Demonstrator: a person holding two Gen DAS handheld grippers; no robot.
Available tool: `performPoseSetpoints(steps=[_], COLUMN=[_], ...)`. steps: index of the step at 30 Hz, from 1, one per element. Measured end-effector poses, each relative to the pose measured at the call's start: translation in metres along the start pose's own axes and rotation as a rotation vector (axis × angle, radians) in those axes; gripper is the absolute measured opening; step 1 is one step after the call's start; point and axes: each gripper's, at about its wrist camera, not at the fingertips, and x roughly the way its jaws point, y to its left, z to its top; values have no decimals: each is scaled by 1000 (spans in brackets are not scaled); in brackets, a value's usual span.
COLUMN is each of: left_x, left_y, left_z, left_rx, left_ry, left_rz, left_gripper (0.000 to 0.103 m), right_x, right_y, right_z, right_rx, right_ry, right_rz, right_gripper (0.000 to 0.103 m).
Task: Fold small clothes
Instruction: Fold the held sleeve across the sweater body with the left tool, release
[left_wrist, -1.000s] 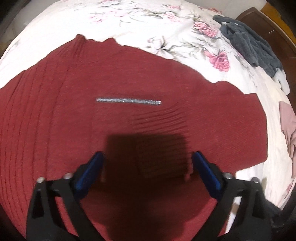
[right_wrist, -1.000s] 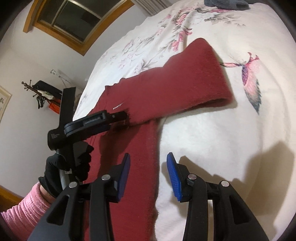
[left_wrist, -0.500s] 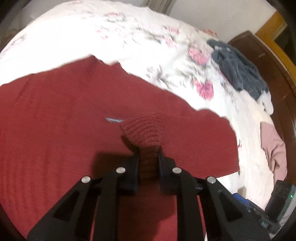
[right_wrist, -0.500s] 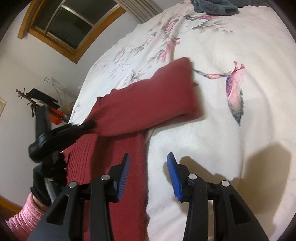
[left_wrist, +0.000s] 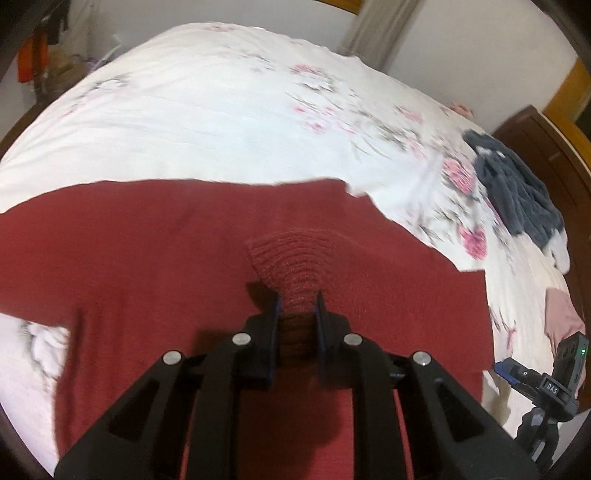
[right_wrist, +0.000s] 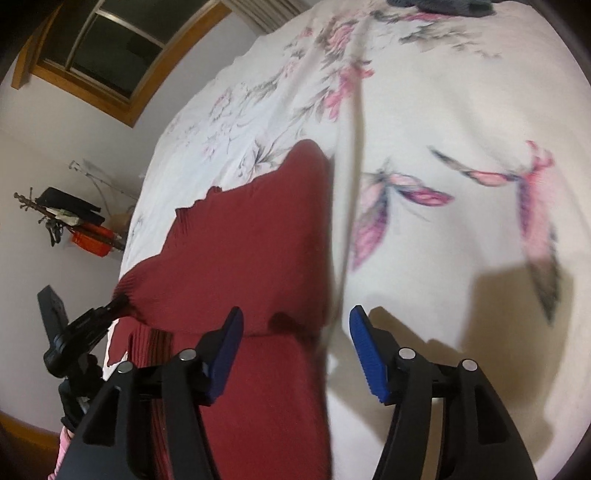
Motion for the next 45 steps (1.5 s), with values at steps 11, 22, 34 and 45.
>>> performPoseSetpoints(steps=[11, 22, 34, 45], left_x=[40, 15, 29, 43], left_y=[52, 96, 27, 32], left_z=[-7, 0, -14, -25], left_rx=[-12, -72, 71, 23], left_ry=[82, 55, 101, 117], left_rz=[27, 37, 3, -9], left_gripper=[16, 24, 38, 45], right_x=[48, 41, 37, 5], right_y=[12, 27, 94, 95], right_z=[2, 0, -7, 1], right_rx=[-28, -105, -286, -278], right_ry=[98, 96, 25, -46], right_rz=[-72, -163, -246, -102], right_gripper=[26, 30, 40, 43])
